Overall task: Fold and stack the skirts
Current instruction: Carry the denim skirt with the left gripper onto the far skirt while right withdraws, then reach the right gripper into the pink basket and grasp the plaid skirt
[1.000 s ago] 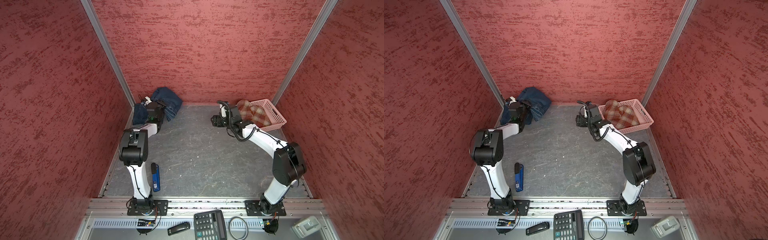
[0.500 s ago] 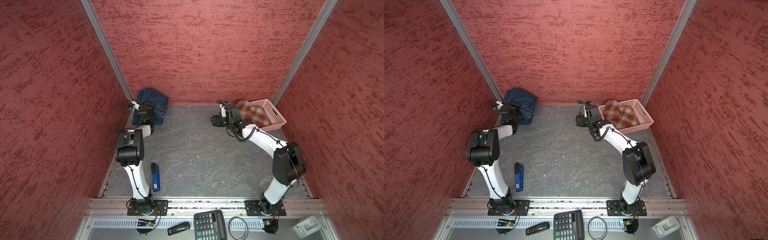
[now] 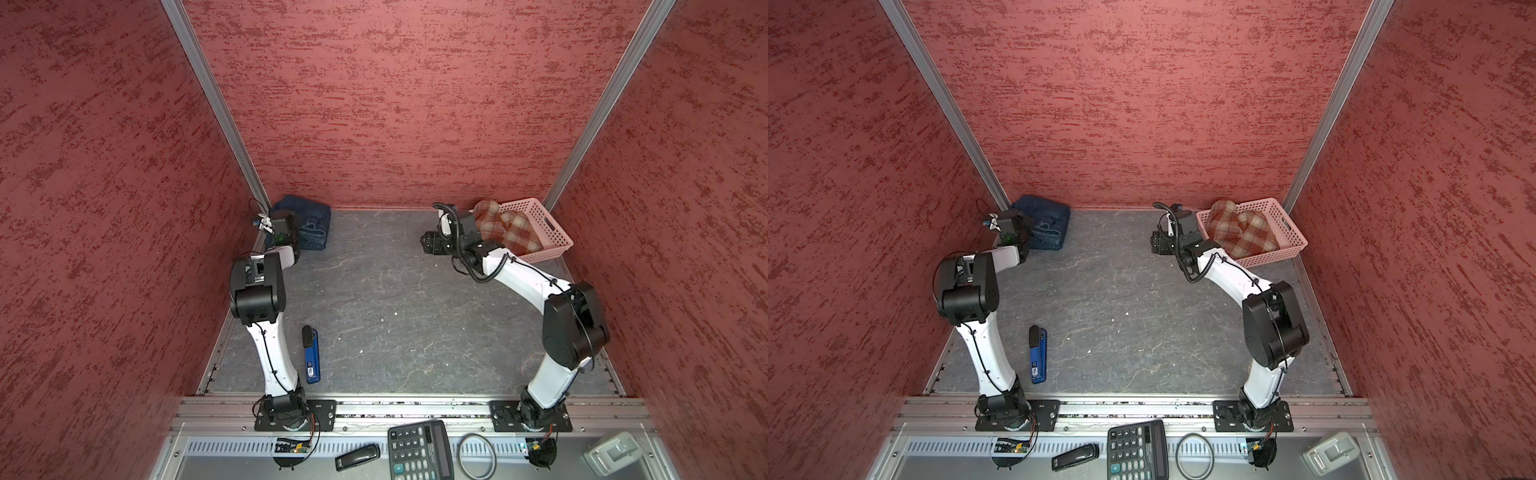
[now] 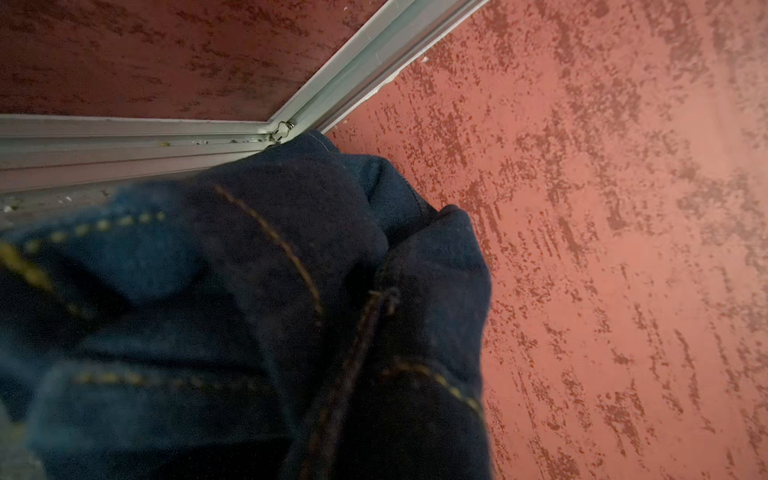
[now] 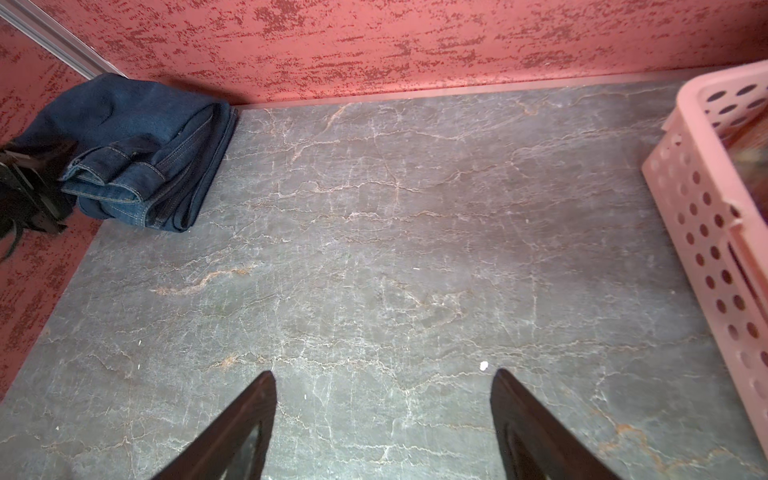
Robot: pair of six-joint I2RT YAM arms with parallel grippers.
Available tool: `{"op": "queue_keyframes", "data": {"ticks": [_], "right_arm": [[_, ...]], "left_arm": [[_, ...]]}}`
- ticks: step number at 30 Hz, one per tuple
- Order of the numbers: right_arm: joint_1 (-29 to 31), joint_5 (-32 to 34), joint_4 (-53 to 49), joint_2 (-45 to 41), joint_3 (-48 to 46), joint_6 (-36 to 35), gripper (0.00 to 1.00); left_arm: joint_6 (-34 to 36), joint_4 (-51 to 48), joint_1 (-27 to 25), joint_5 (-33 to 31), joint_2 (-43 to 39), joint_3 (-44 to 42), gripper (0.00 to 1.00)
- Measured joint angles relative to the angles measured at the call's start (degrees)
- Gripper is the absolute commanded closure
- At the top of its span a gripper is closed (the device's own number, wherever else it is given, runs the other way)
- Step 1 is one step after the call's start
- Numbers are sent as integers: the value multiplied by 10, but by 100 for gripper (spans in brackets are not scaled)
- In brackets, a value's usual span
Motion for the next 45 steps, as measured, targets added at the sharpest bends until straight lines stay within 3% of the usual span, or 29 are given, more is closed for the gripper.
{"op": "queue_keyframes", "data": {"ticks": [3, 5, 6, 10, 15, 25, 31, 35, 39, 45], "right_arm": [[0, 0, 1, 0, -7, 1, 18], [0, 1, 0, 0, -7, 1, 17], [0, 2, -1, 0, -7, 1, 16], [0, 17, -27, 1, 3, 1, 13], [0, 47, -58, 8, 28, 1, 12], [-17, 91, -92, -9, 28, 2, 11], [-88, 105, -98, -28, 37, 21, 13], [-153, 107, -97, -23, 47, 40, 13], [-208, 95, -93, 18, 85, 51, 13], [-249, 92, -112, 158, 201, 28, 13]], "left_arm": [[31, -96, -1, -24, 2, 62, 29], [59, -163, -1, -42, 13, 121, 2], [76, -198, -1, -49, 20, 156, 1], [132, -324, -3, -80, 54, 281, 1], [177, -409, -4, -96, 53, 296, 1], [218, -473, -4, -81, -41, 159, 1], [226, -461, -4, -45, -153, 66, 1], [239, -399, -12, 16, -240, -37, 1], [268, -352, -50, 65, -284, -106, 0], [330, -323, -149, 95, -313, -157, 0]]}}
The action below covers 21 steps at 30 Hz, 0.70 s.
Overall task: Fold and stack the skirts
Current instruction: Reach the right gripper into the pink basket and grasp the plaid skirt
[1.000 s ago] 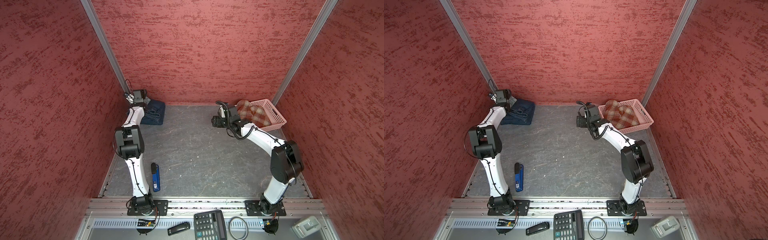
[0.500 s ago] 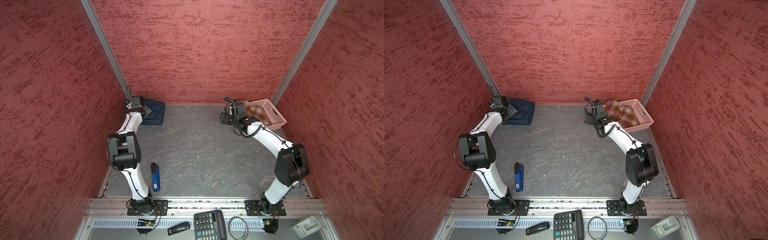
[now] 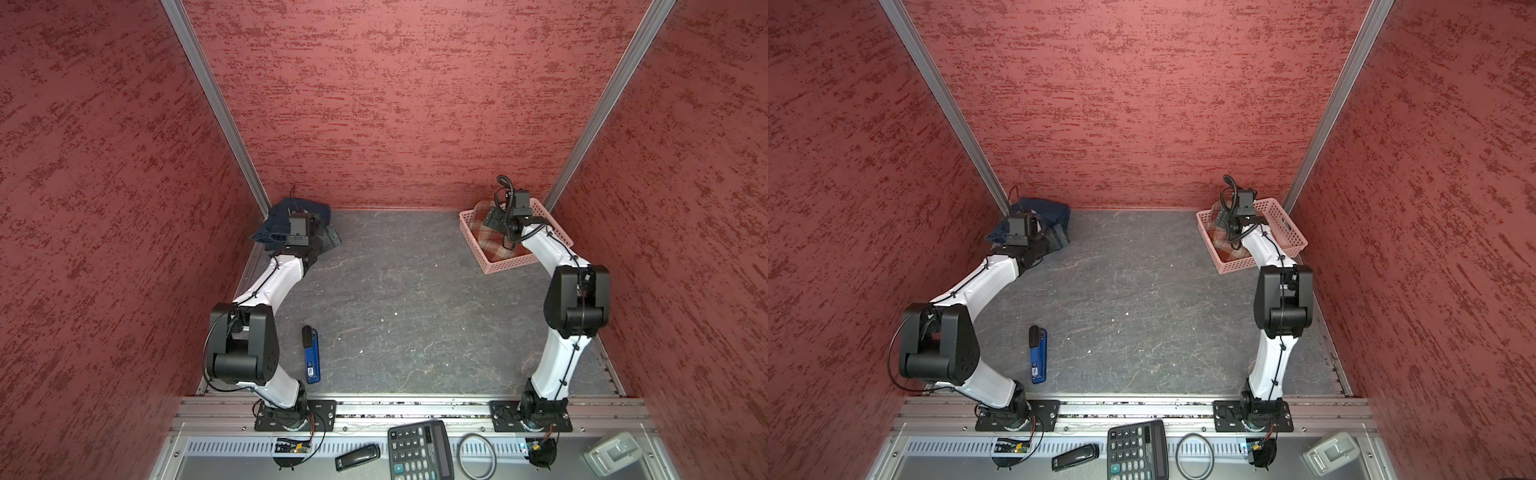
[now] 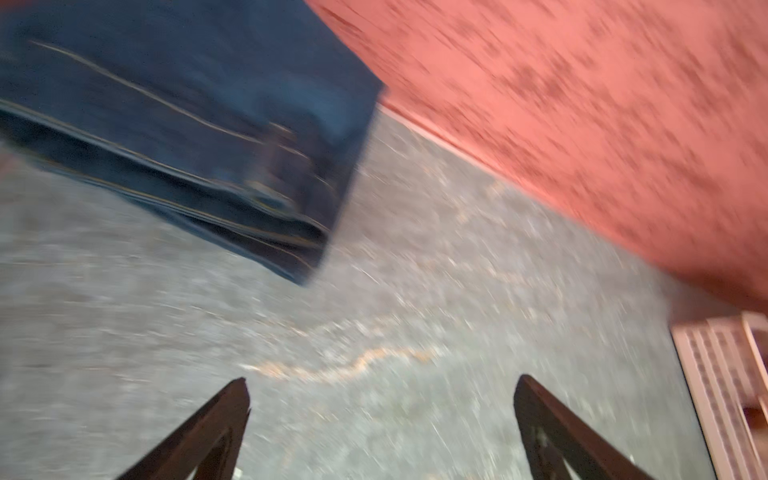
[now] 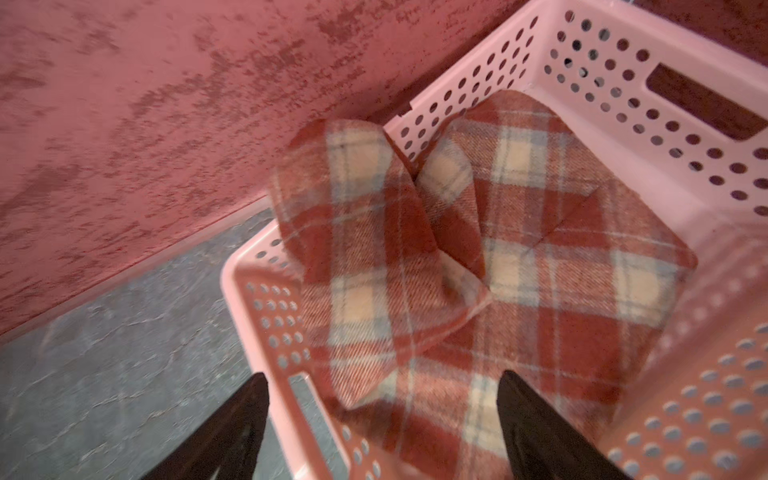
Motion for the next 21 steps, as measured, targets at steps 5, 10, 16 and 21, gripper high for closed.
{"op": "queue_keyframes", "data": {"ticks": [5, 10, 16, 21], "right_arm": [[-2, 10, -35, 110, 98, -34, 25], [-5, 10, -67, 175, 185, -57, 100], [-9, 26, -74, 136, 199, -72, 100], [-9, 45, -40, -8, 108, -81, 100]], "left_arm": [[30, 4, -55, 23, -34, -34, 0], [45, 3, -93, 70, -71, -50, 0], [47, 0, -95, 108, -144, -53, 0], [47, -2, -96, 125, -193, -53, 0]]}}
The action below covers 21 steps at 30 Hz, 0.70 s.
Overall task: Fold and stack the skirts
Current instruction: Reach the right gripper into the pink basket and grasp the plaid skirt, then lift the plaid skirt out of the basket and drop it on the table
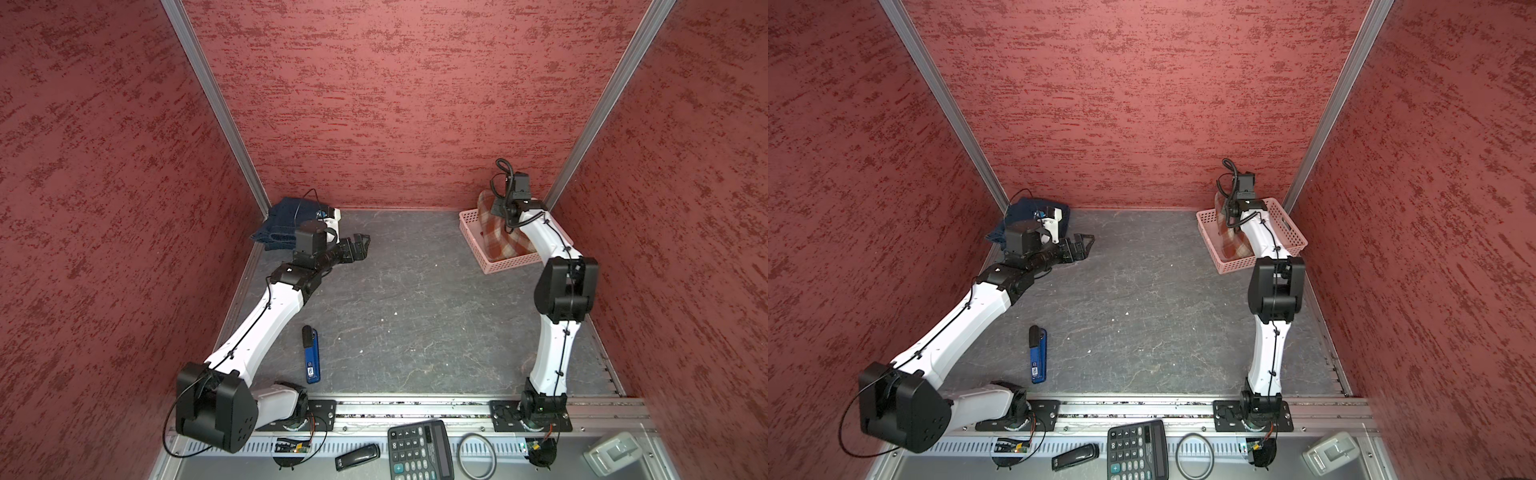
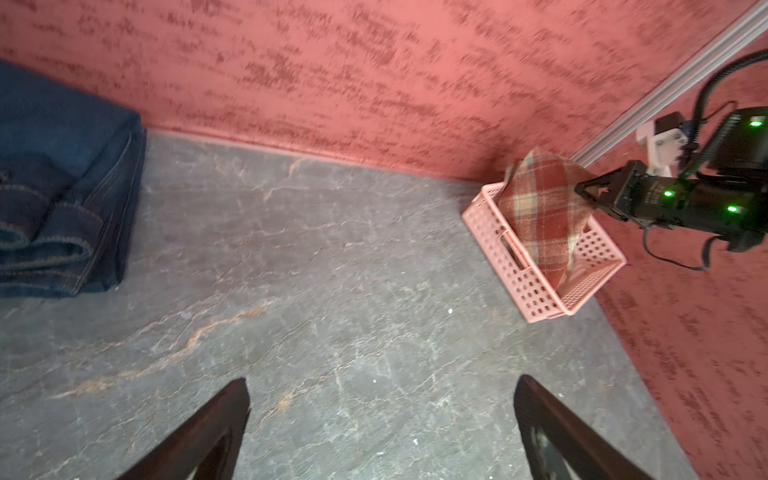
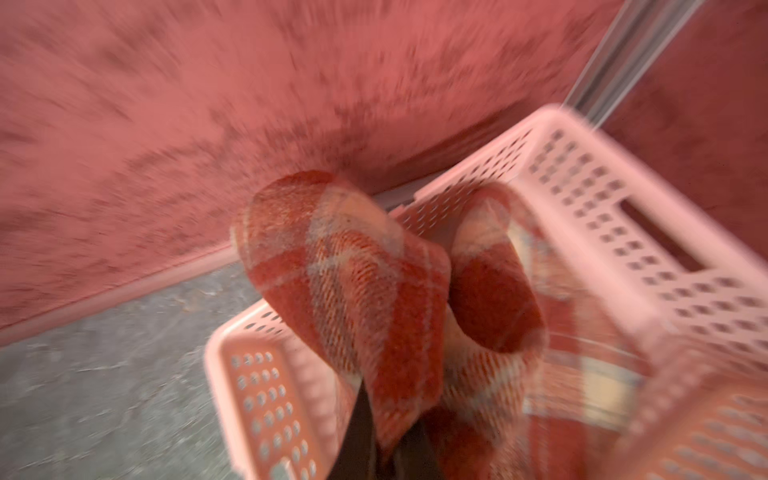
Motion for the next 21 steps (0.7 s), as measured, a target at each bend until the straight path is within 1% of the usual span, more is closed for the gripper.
{"op": "queue_keyframes", "data": {"ticks": [2, 6, 10, 13, 15, 19, 21], "right_arm": [[3, 4, 20, -70, -36, -4, 100], [19, 13, 70, -178, -76, -20, 100], [79, 18, 117, -259, -94, -45, 100], [135, 11, 139, -297, -94, -56, 100], [167, -4, 145, -311, -93, -54, 100], [209, -42, 153, -316, -101, -24, 100], [221, -63, 173, -321, -140, 0, 98]], "left_arm": [[0, 0, 0, 4, -11, -2, 0], [-3, 0, 0, 11, -21, -15, 0], [-12, -3, 0, 10, -25, -36, 0], [-19, -12, 2, 3, -35, -43, 0], [-26, -18, 5, -6, -43, -43, 0], [-42, -26, 20, -20, -66, -44, 0], [-50, -21, 31, -18, -80, -49, 0]]}}
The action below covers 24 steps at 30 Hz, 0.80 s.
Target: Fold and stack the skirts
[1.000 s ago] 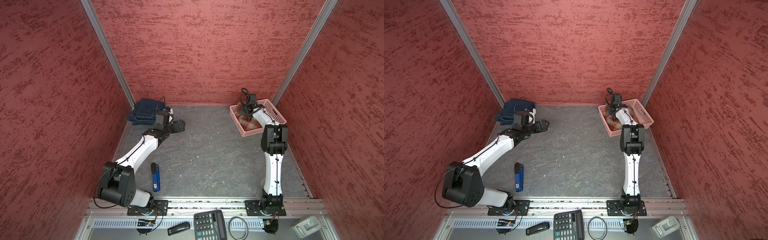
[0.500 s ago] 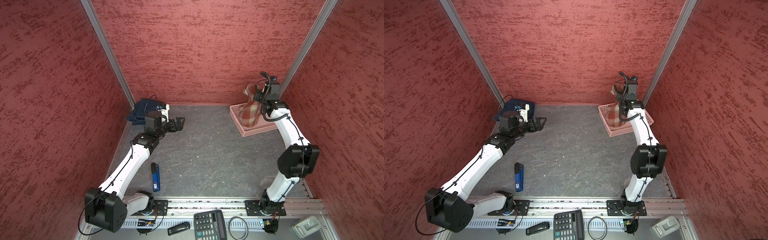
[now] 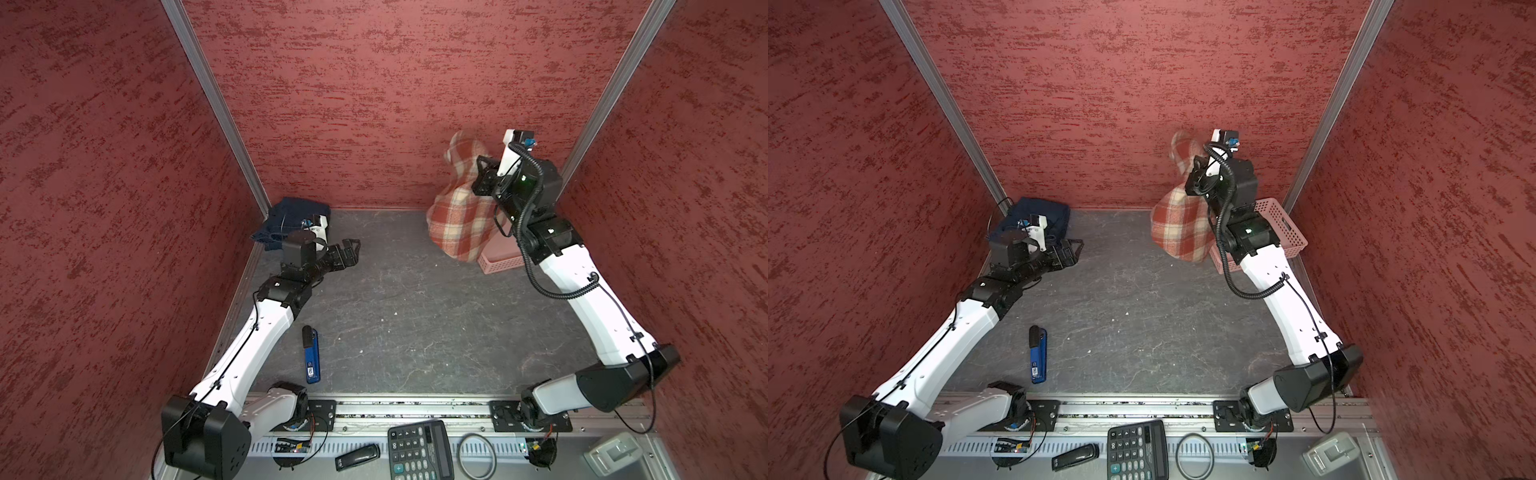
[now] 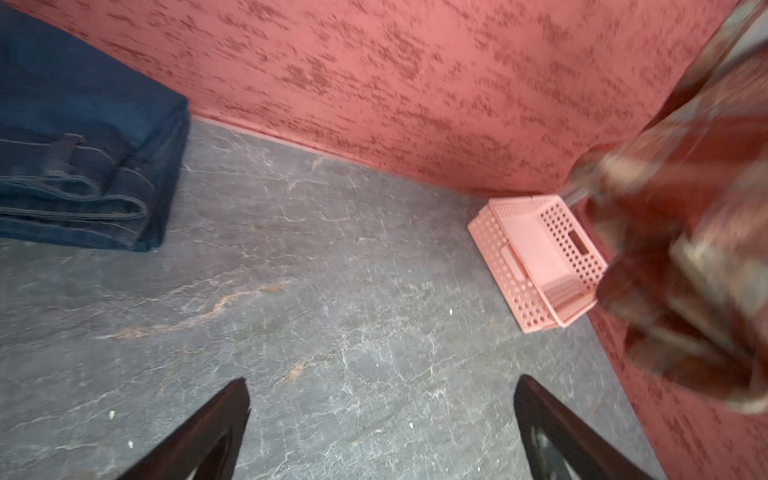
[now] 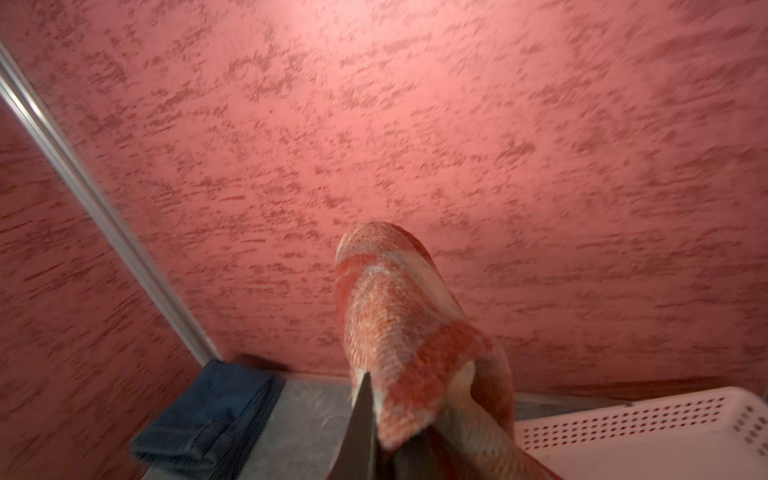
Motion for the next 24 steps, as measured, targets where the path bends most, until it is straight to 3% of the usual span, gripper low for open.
{"op": "queue_keyframes", "data": {"ticks": [2, 5, 9, 12, 17, 24], "right_arm": [[7, -24, 33, -15, -77, 33, 82], [9, -49, 64, -52, -240, 82, 36], [9, -56, 34, -83, -375, 112, 14], [9, -53, -2, -128, -422, 122, 11], [9, -49, -26, -183, -419, 125, 12], [10, -55, -61, -143, -404, 127, 19]], "left_arm": [[-6, 3, 10, 6, -12, -9, 0], [-14, 3, 21, 20, -15, -14, 0], [-17, 8, 23, 37, -14, -22, 0], [-24, 16, 22, 51, -11, -42, 0], [-30, 4, -3, 49, 1, -67, 0], [-30, -37, -57, 21, -16, -74, 0]]}}
